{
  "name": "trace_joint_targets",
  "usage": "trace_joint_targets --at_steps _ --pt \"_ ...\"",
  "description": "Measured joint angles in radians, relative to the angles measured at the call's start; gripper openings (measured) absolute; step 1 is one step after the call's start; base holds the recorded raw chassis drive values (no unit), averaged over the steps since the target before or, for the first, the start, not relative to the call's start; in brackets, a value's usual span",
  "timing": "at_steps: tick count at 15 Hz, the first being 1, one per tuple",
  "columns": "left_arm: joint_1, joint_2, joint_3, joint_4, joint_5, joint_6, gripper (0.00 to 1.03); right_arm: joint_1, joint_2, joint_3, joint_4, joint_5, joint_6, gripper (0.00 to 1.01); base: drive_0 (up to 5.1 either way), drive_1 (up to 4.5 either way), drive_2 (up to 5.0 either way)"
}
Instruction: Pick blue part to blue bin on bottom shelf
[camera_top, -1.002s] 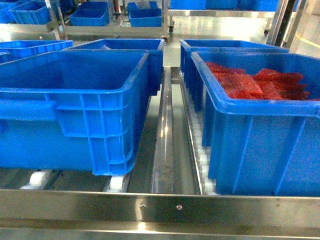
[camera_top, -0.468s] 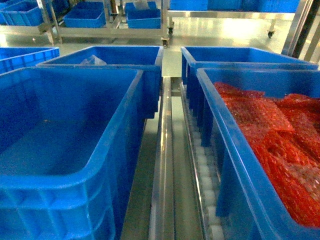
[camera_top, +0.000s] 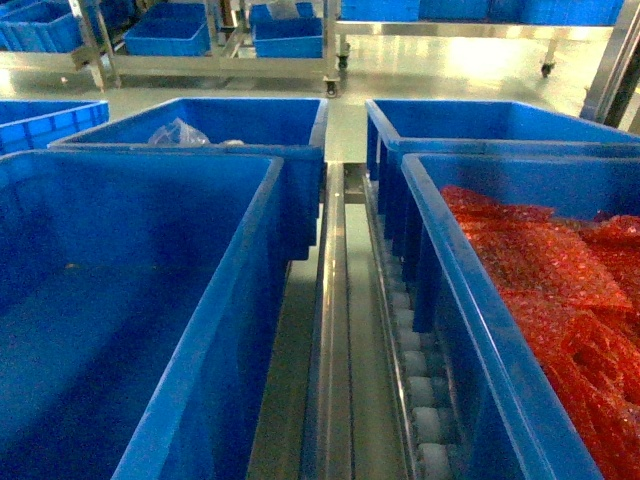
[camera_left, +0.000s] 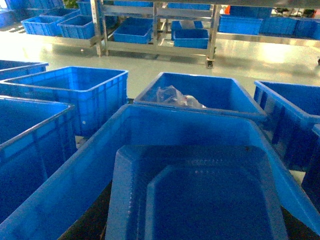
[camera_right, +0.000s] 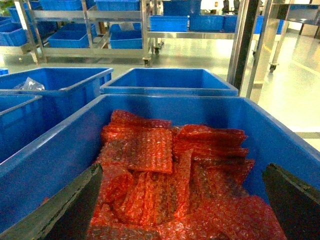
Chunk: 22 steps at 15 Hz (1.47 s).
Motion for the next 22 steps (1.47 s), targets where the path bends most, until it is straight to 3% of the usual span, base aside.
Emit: trace_joint_targets --at_steps 22 --pt "0.0 0.0 0.0 0.0 0.0 0.0 0.44 0.0 0.0 0.0 0.0 0.0 0.0 0.98 0.0 0.19 -0.2"
